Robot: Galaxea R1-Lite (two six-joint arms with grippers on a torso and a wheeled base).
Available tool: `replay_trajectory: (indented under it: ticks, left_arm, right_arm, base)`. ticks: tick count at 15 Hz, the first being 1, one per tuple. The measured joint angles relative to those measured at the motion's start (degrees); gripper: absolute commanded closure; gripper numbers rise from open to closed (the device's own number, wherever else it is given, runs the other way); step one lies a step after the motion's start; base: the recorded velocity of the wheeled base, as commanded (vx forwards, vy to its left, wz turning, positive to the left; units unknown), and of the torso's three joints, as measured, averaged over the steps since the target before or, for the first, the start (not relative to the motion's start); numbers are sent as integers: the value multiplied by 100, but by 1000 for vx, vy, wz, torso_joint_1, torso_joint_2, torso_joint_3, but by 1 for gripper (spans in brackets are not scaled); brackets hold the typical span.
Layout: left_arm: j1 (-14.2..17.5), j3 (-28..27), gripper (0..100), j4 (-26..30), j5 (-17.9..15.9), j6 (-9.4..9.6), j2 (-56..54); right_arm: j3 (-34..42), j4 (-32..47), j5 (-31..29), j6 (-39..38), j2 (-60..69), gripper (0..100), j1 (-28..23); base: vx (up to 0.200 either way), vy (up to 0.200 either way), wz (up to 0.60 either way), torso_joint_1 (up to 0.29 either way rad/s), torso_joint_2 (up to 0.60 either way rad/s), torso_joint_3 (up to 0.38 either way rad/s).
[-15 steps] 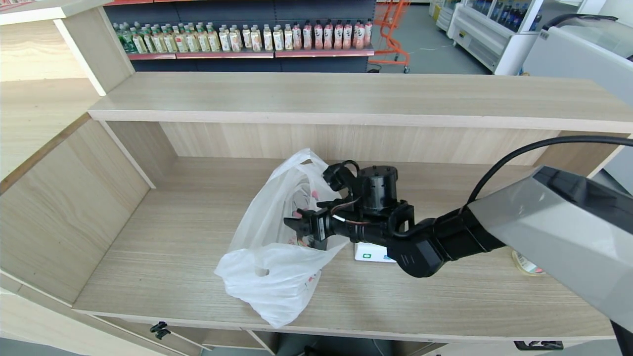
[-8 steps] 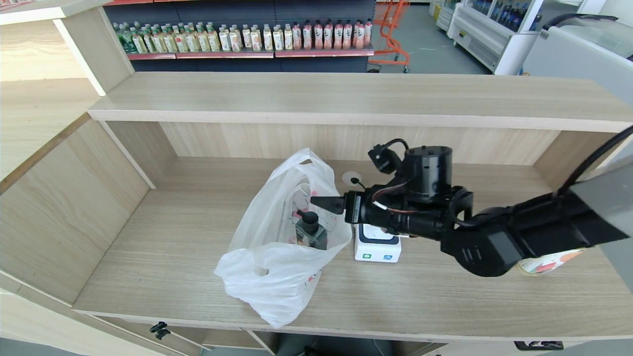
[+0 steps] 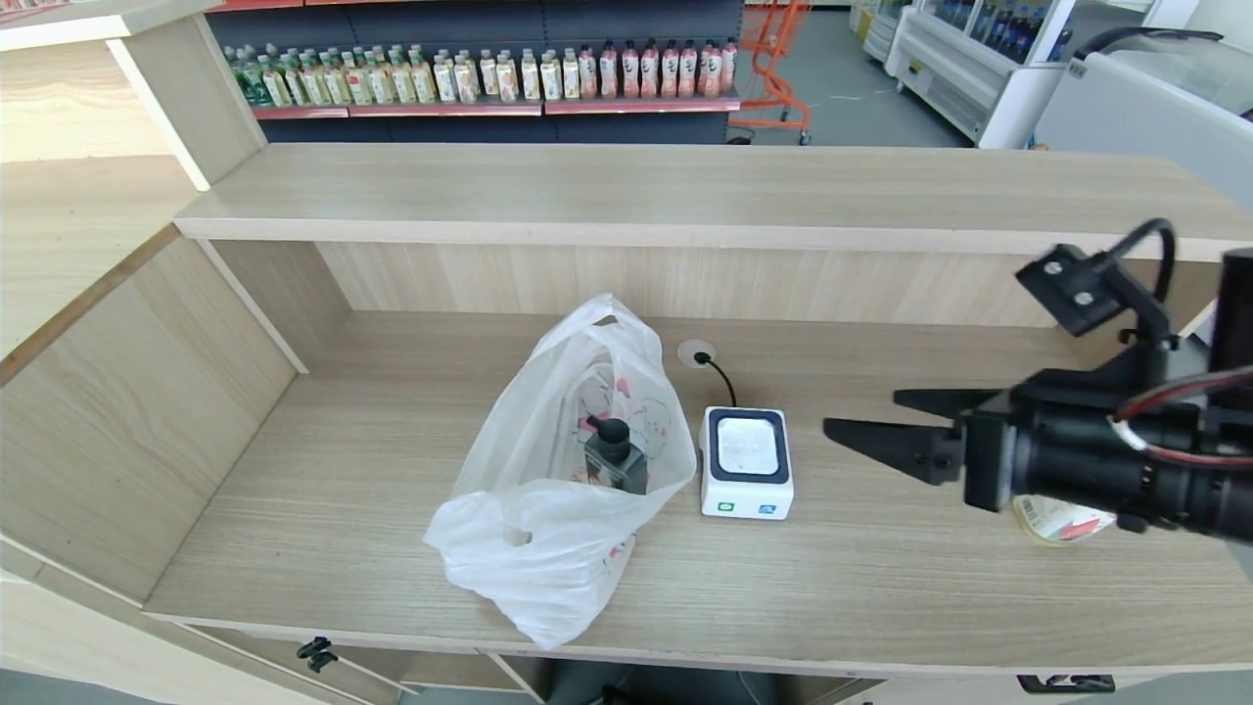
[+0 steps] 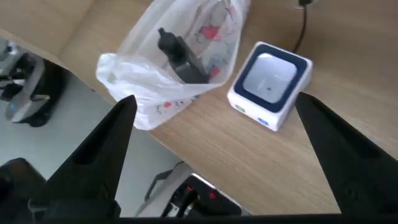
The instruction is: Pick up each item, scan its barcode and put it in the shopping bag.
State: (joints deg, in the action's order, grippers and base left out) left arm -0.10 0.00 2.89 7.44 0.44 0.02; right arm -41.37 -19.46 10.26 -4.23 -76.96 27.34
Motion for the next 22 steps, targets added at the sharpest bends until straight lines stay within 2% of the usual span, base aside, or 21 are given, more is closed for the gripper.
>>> replay_trajectory:
  ticks: [2, 4, 9, 12, 18, 22]
  left_arm:
    - [0, 0, 0, 1, 0, 0, 0]
    - [2, 0, 0, 0, 2, 0, 0]
    - [0, 0, 0, 0, 0, -12, 0]
    - [0, 0, 0, 0, 0, -1, 0]
    - [0, 0, 0, 0, 0, 11, 0]
    - [-1, 0, 0, 1, 0, 16, 0]
  right_arm:
    - [627, 296, -652, 178, 745, 0, -312]
    - [951, 351, -859, 145, 1172, 0, -516]
    - [1131, 356, -1058, 141, 1407, 0, -753]
    - [1161, 369, -1447, 101, 1340, 0, -783]
    - [1267, 358, -1743, -247, 1279, 0, -839]
    - [1415, 389, -1765, -393, 1285, 0, -1131]
  base:
    - [0, 0, 0, 0, 0, 0]
    - [0, 0, 0, 0, 0, 0]
    - [-160, 0, 0, 7, 3, 2]
    - [0, 0, 0, 0, 0, 0]
    - [0, -200, 0, 6, 6, 2]
    - [0, -200, 0, 4, 4, 0]
